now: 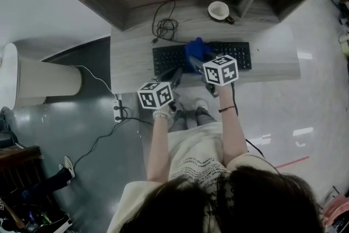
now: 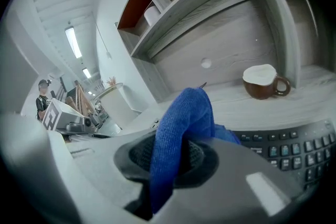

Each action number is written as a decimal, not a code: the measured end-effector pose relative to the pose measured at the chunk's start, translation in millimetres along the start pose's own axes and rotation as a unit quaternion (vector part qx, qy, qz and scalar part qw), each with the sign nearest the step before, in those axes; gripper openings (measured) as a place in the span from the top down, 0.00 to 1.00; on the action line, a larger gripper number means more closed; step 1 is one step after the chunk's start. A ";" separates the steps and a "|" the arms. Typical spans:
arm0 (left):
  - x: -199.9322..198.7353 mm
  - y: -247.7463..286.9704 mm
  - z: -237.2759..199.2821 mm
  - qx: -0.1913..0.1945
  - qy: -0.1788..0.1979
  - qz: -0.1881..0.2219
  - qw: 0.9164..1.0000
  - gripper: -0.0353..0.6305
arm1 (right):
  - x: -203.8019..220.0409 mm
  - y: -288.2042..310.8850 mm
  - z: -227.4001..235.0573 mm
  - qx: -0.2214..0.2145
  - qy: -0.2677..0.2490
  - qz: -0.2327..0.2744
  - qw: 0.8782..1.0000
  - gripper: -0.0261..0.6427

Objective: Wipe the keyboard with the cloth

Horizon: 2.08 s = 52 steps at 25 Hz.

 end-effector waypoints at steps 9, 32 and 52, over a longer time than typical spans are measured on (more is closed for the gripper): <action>-5.4 -19.6 -25.5 0.015 0.008 -0.004 1.000 0.94 | -2.9 20.9 -21.1 0.017 0.008 0.003 1.000 0.87; -8.4 -64.4 -77.0 0.014 0.008 0.002 1.000 0.94 | -14.9 70.5 -66.7 0.017 0.006 0.007 1.000 0.87; -4.8 -91.6 -104.7 0.008 0.010 0.003 1.000 0.94 | -19.7 101.2 -99.9 0.000 0.004 0.013 1.000 0.87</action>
Point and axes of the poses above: the fingertips, and each gripper's own axes: y forward along the fingers, z to its right, x out of its underside, the point moved 7 cm from there along -y, backward along the fingers, and after that the axes turned 11 degrees about -z, right-handed, at the moved point
